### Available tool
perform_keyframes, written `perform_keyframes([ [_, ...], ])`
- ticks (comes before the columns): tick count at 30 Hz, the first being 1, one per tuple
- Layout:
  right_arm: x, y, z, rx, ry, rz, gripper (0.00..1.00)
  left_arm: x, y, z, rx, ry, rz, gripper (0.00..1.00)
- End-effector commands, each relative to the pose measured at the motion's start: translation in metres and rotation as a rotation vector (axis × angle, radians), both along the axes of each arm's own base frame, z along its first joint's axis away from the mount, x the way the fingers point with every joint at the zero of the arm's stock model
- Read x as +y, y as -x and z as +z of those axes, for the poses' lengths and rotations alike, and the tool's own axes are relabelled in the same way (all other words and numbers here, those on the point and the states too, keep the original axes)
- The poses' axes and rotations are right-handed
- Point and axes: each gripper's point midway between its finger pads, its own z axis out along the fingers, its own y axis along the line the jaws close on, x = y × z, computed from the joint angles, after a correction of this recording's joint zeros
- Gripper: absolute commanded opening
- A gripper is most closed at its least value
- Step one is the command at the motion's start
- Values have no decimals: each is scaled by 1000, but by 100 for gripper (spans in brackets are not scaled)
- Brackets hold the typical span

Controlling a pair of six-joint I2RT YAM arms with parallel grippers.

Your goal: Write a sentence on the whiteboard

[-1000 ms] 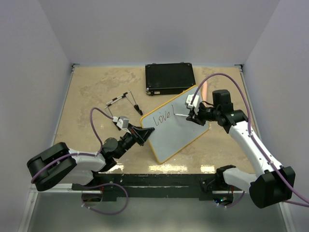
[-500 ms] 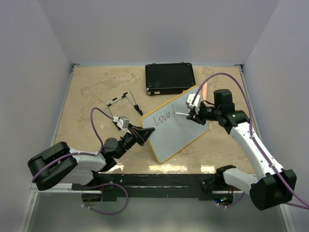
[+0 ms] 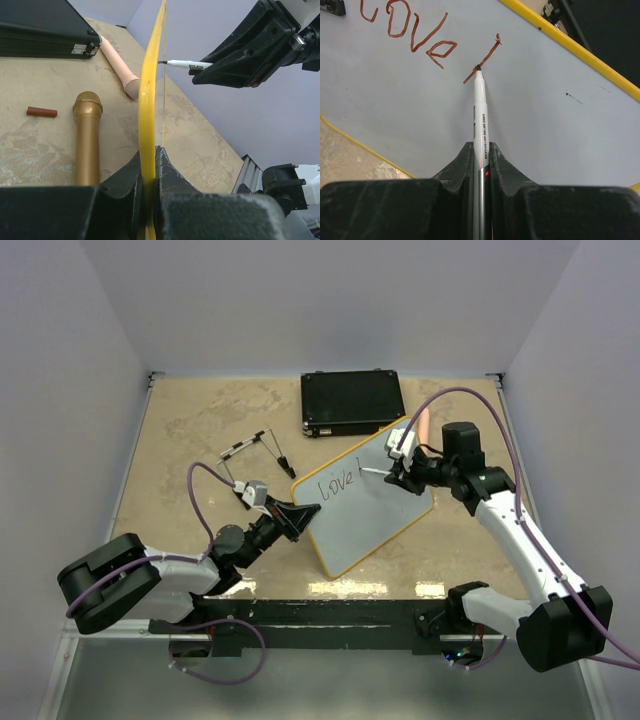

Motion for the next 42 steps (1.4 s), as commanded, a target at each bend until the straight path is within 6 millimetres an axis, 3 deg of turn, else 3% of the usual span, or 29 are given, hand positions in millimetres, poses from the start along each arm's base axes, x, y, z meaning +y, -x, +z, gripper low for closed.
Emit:
perform_keyframes([
  [1, -1, -17, 25, -83, -26, -59, 0, -5, 7, -25, -9, -121, -49, 0],
  [11, -10, -21, 20, -83, 0, -122, 0, -3, 7, -25, -9, -120, -43, 0],
  [20, -14, -10, 5, -43, 54, -84, 0, -2, 7, -25, -10, -121, -40, 0],
  [42, -9, 4, -10, 14, 69, -3, 0, -4, 7, -25, -10, -120, -48, 0],
])
